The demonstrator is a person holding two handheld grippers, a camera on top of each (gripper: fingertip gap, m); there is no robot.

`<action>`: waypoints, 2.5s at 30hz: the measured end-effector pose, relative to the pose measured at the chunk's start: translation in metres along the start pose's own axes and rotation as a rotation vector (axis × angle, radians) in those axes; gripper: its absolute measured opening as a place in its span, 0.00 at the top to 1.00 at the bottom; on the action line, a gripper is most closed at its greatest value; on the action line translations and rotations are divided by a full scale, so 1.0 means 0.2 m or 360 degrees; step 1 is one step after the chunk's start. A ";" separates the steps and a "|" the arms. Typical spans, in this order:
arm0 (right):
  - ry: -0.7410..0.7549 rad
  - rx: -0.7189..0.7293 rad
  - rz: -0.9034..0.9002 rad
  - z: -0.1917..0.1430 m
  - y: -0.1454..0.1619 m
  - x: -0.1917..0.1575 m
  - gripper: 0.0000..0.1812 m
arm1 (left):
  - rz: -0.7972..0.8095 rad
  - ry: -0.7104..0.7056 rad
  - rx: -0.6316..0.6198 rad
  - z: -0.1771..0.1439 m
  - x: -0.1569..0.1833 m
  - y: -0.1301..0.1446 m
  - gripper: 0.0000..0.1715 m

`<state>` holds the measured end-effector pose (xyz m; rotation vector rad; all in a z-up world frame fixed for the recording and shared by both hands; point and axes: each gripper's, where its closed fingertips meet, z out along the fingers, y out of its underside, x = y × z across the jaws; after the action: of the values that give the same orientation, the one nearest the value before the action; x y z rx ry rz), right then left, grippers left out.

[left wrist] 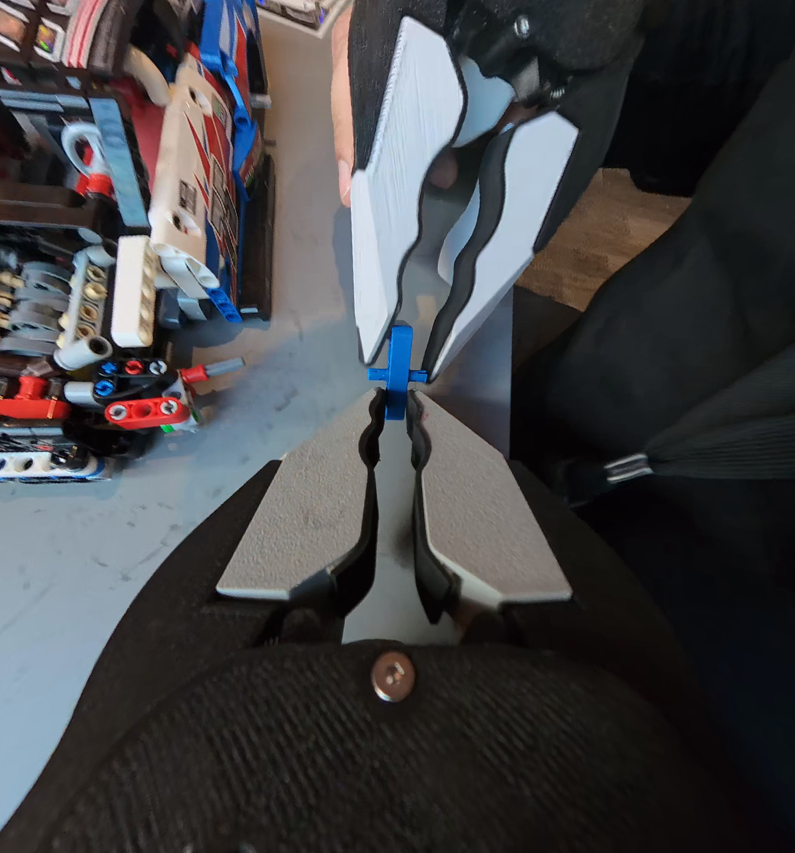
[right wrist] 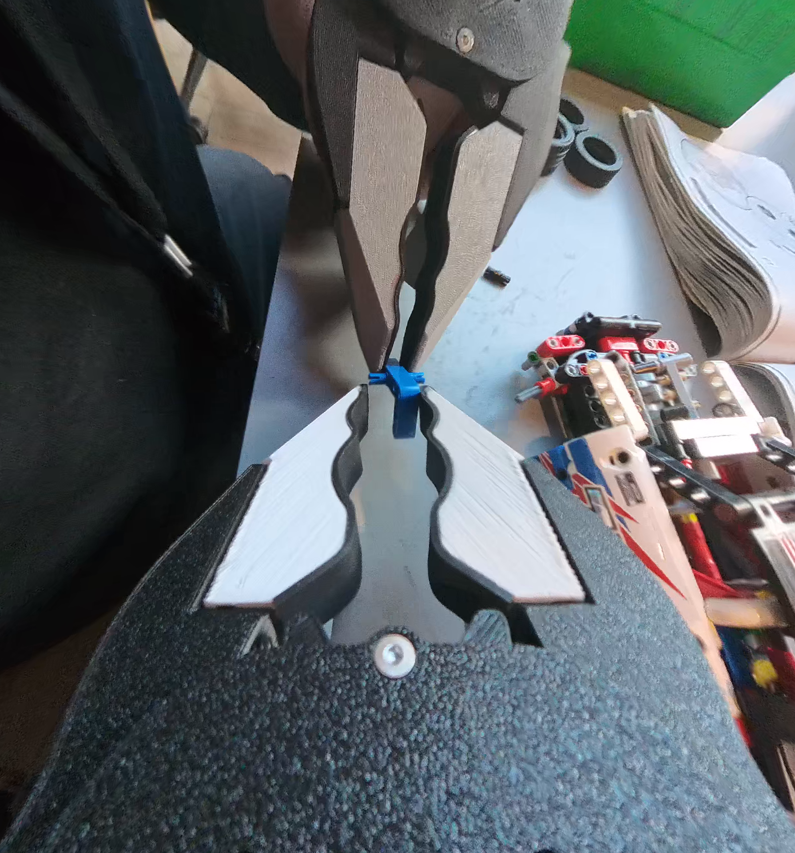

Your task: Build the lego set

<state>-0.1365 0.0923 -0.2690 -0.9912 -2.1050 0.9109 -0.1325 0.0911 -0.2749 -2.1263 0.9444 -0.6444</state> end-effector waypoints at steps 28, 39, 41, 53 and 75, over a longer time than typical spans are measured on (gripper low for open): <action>-0.0182 0.1104 0.0766 -0.50 -0.17 0.32 0.91 | -0.0164 0.0029 0.0044 0.02 -0.05 -0.04 0.97; -0.0128 0.1033 0.0740 -0.46 -0.16 0.33 0.91 | -0.0300 0.0024 0.0011 0.02 -0.08 -0.01 0.97; -0.0102 0.0997 0.0718 -0.45 -0.16 0.32 0.90 | -0.0301 0.0020 -0.0007 0.01 -0.08 0.00 0.97; 0.0199 0.0571 0.0403 -0.23 -0.19 0.12 0.88 | 0.0265 -0.0608 -0.0053 -0.12 -0.03 0.10 0.97; 0.0116 0.0114 0.0209 0.03 -0.14 -0.04 0.80 | 0.0166 -0.0549 -0.0087 -0.13 0.02 0.16 0.97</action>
<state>-0.1490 0.0709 -0.2522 -1.1186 -1.9517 0.9923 -0.1611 0.0615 -0.2824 -2.1298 0.8790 -0.1915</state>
